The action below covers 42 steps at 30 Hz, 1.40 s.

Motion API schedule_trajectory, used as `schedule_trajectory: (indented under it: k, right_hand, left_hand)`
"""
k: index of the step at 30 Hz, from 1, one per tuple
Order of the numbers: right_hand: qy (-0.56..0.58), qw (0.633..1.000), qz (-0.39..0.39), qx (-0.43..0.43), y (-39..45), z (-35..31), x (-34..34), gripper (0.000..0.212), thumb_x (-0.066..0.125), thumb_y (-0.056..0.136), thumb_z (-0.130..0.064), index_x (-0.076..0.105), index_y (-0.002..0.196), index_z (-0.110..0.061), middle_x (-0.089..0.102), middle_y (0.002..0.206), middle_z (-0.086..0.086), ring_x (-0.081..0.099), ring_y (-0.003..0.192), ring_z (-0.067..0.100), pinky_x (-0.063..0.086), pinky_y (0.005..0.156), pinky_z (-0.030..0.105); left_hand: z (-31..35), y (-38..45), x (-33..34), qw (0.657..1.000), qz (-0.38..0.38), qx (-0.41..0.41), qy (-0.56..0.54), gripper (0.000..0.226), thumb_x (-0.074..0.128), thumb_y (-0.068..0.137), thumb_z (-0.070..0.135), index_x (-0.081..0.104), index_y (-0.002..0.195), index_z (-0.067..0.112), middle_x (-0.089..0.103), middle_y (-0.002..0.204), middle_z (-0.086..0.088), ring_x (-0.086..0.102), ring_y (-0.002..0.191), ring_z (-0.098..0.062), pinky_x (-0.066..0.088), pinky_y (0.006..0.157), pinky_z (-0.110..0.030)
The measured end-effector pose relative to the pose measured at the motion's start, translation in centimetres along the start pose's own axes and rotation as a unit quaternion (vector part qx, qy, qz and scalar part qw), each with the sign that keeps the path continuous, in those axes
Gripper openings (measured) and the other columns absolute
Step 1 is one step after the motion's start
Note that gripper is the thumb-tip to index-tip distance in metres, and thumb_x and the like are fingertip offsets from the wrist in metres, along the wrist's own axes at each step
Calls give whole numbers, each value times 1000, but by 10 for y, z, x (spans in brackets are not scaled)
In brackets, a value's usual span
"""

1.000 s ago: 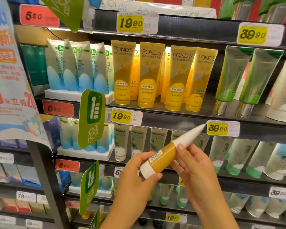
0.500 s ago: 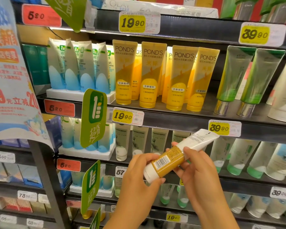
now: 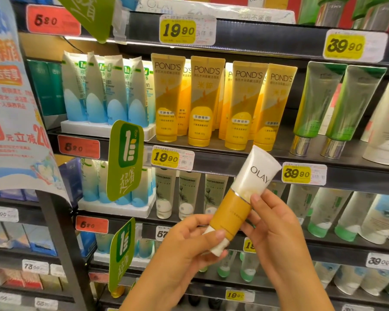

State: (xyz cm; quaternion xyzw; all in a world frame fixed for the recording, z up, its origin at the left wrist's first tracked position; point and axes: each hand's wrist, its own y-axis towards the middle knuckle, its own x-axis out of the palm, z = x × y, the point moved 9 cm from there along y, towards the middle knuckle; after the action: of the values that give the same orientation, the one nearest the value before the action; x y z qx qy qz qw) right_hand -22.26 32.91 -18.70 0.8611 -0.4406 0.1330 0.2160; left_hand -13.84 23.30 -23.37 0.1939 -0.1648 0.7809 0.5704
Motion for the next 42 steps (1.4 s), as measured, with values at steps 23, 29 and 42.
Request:
schedule_trajectory:
  k: [23,29,42]
  right_hand:
    - [4,998,54,29,-1,-4,8,28,63,71,-28,66,90,-9,70,76,5,65,68,17,56,55,30]
    - [-69,997,15,-27,11,-33,18,38,64,70,-31,65,100,-9,73,82,3,68,76,16,55,60,24]
    - [-115,976,-95,-159,38,-115,58,45,66,64,-29,62,108,-18,74,100,2,69,96,15,57,77,27]
  left_hand:
    - [11,-13,26,992,-81,-71,-67,41,88,46,7,70,81,-2,66,78,-24,67,63,-32,56,51,-32]
    - [38,0,24,997,-65,18,43,38,74,61,6,64,97,6,71,83,-17,68,74,-25,60,72,-37]
    - [118,14,58,931,9,231,283,33,74,76,15,64,102,33,71,96,15,64,89,1,49,72,-10]
